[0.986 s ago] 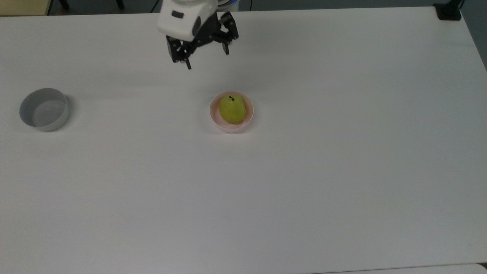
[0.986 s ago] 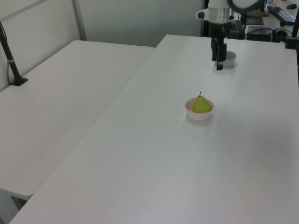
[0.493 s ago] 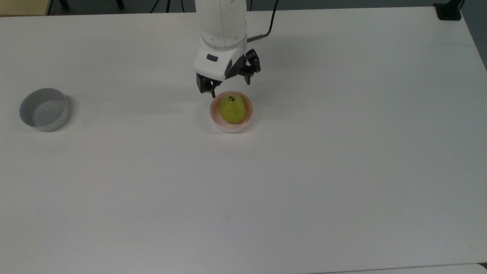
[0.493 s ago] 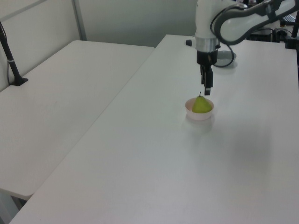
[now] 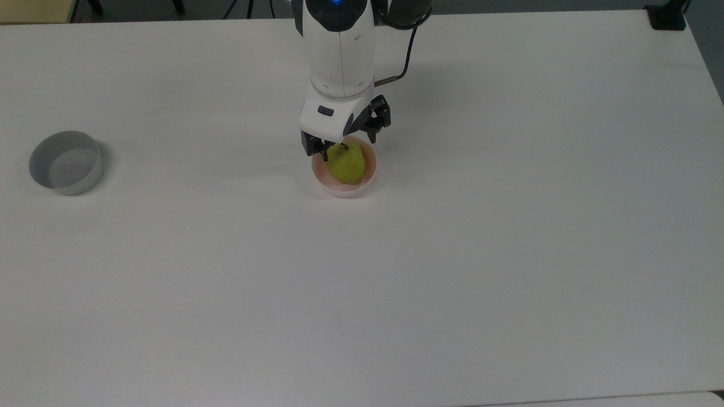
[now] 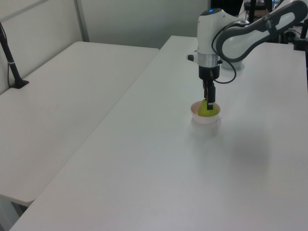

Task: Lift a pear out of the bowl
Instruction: 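Lower the gripper around the pear and close on it, then lift the pear up out of the pink bowl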

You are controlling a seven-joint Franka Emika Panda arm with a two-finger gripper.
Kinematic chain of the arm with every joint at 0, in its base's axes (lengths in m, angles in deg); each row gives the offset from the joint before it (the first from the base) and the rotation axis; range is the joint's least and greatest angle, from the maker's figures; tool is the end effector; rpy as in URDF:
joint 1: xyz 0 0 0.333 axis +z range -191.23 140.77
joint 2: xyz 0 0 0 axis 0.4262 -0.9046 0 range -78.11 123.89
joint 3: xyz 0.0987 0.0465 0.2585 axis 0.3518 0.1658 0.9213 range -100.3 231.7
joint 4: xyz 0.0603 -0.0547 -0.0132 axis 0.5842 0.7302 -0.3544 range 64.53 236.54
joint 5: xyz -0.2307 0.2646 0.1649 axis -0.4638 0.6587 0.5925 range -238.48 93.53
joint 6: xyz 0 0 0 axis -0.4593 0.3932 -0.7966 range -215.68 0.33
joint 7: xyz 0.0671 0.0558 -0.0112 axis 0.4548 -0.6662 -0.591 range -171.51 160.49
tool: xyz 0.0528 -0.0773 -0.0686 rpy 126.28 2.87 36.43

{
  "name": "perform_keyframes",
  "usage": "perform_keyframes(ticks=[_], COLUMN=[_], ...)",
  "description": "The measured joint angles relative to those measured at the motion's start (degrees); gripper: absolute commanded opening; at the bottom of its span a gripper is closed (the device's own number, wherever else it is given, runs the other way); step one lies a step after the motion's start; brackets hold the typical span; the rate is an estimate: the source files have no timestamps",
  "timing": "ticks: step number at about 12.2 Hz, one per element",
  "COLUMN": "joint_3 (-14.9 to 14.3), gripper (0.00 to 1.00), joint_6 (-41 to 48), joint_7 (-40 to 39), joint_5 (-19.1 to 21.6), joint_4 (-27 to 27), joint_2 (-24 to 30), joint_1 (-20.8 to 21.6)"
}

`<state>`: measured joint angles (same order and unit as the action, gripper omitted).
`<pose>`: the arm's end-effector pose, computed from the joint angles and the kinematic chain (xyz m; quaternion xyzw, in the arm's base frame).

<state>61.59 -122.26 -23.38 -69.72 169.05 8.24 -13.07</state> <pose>0.5915 0.0875 0.3273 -0.9770 -0.2127 0.0123 0.0123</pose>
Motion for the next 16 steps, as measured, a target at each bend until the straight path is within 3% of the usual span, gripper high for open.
perform_keyframes(ticks=[2,3,11,16], joint_3=[0.0,0.0,-0.02,-0.24], gripper=[0.08,0.0,0.0,0.0], joint_6=[-0.03,-0.51,-1.63,3.67], joint_7=[0.02,0.02,0.08,2.42], joint_5=[0.0,0.0,-0.01,-0.01], joint_4=[0.02,0.02,-0.22,-1.3], joint_2=[-0.55,-0.8,-0.2,6.62], joint_1=[0.04,0.07,0.06,-1.46])
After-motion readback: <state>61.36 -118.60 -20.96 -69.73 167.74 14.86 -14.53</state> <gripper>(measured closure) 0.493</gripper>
